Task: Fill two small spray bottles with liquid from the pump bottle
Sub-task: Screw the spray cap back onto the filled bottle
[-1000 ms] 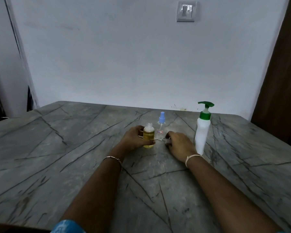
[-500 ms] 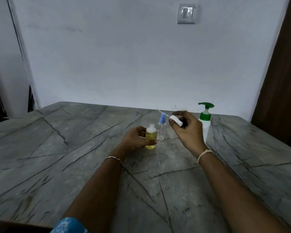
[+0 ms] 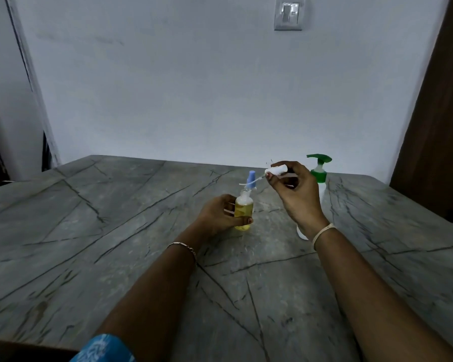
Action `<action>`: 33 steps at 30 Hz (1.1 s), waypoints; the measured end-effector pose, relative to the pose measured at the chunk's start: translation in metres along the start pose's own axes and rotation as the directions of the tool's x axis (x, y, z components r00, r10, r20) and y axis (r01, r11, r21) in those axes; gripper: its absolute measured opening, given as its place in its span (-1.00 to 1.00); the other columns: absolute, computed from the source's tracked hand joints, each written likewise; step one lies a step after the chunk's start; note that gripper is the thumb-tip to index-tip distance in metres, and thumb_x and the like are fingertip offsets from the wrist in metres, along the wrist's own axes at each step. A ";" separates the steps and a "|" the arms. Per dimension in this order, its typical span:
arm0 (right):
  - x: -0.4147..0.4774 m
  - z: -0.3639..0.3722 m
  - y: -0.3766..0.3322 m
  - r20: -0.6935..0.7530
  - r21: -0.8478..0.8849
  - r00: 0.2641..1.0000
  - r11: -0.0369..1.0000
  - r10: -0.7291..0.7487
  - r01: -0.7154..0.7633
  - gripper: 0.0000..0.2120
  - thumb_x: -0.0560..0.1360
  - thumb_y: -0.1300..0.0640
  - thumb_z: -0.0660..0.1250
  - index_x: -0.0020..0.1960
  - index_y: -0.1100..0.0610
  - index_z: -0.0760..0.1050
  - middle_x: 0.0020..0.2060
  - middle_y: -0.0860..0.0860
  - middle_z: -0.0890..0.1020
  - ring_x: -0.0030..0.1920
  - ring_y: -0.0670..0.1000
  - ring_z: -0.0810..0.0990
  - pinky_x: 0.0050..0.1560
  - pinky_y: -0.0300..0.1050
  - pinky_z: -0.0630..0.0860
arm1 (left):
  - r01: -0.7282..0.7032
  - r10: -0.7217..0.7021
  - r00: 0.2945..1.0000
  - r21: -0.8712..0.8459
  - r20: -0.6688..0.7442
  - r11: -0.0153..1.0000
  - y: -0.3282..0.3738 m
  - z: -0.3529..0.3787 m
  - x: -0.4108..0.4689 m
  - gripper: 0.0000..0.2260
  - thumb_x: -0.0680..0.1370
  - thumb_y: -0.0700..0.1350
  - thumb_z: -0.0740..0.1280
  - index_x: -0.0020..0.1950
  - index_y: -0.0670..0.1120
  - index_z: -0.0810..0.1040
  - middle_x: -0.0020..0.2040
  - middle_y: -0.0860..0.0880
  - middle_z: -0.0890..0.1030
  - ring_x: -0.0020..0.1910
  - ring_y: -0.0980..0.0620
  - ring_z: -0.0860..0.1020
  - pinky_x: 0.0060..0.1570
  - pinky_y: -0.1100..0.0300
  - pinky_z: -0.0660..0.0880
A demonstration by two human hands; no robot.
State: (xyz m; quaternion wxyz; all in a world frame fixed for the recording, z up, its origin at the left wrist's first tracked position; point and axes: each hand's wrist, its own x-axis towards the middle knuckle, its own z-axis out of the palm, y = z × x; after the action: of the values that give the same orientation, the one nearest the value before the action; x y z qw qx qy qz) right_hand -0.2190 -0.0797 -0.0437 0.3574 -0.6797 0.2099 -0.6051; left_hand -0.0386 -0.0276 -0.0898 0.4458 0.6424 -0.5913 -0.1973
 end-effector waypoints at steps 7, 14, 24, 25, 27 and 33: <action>0.004 -0.006 -0.007 0.024 0.054 1.000 0.998 0.018 -0.019 -0.72 0.42 0.37 0.44 0.05 0.10 0.58 0.00 0.04 0.66 -0.02 0.02 0.65 0.08 -0.07 0.60 | 0.018 -0.018 0.999 0.002 0.036 1.000 -0.002 -0.001 0.003 -0.53 0.34 -0.03 0.54 0.19 -0.06 0.49 0.04 -0.02 0.59 0.04 0.02 0.58 0.14 0.04 0.53; 0.006 -0.011 -0.011 0.070 -0.014 0.997 1.000 -0.023 0.024 -0.73 0.55 0.26 0.31 0.21 0.05 0.45 -0.03 -0.08 0.57 0.03 0.05 0.61 0.16 0.15 0.55 | 0.012 -0.008 0.999 -0.074 0.045 0.997 -0.001 0.000 0.001 -0.60 0.33 -0.11 0.56 0.09 0.02 0.51 0.00 0.00 0.63 -0.02 0.09 0.60 0.02 0.26 0.53; 0.006 -0.016 -0.022 0.112 0.027 0.994 1.000 -0.017 0.015 -0.58 0.49 0.35 0.37 0.27 0.07 0.38 0.05 0.06 0.65 0.05 0.04 0.63 0.13 -0.06 0.56 | 0.010 -0.005 0.998 -0.090 0.064 0.996 0.001 0.002 0.001 -0.54 0.32 -0.11 0.57 0.17 -0.09 0.54 0.01 -0.05 0.64 -0.02 0.04 0.62 0.09 0.15 0.54; 0.006 -0.016 -0.023 0.105 0.040 0.994 0.999 -0.006 0.002 -0.61 0.50 0.35 0.37 0.26 0.12 0.38 0.05 0.09 0.65 0.04 0.06 0.63 0.14 -0.02 0.56 | 0.010 -0.004 0.998 -0.101 0.065 0.995 0.000 0.002 0.001 -0.55 0.32 -0.12 0.57 0.16 -0.09 0.55 0.00 -0.06 0.64 -0.04 0.05 0.62 0.07 0.16 0.55; 0.006 -0.015 -0.024 0.088 0.050 0.996 0.999 0.002 -0.006 -0.68 0.51 0.32 0.36 0.24 0.21 0.40 0.06 0.13 0.64 0.03 0.08 0.63 0.15 0.03 0.56 | 0.013 -0.006 0.998 -0.105 0.067 0.994 0.001 0.003 0.001 -0.57 0.32 -0.12 0.57 0.13 -0.06 0.55 -0.03 -0.03 0.64 -0.08 0.09 0.62 0.05 0.21 0.55; 0.003 -0.008 -0.027 0.041 0.063 0.999 0.998 -0.022 0.020 -0.73 0.52 0.32 0.34 0.20 0.18 0.43 0.05 0.07 0.65 0.00 -0.08 0.63 0.10 -0.19 0.55 | 0.021 -0.016 0.997 -0.075 0.069 0.997 0.003 0.002 0.000 -0.56 0.33 -0.10 0.56 0.15 -0.03 0.53 -0.03 0.01 0.63 -0.03 0.08 0.61 0.10 0.16 0.53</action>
State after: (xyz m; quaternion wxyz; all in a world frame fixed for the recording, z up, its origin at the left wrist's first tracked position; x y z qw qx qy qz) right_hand -0.2305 -0.0661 -0.0213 0.3765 -0.6829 0.1762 -0.6007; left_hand -0.0415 -0.0275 -0.0885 0.4474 0.6233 -0.5924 -0.2456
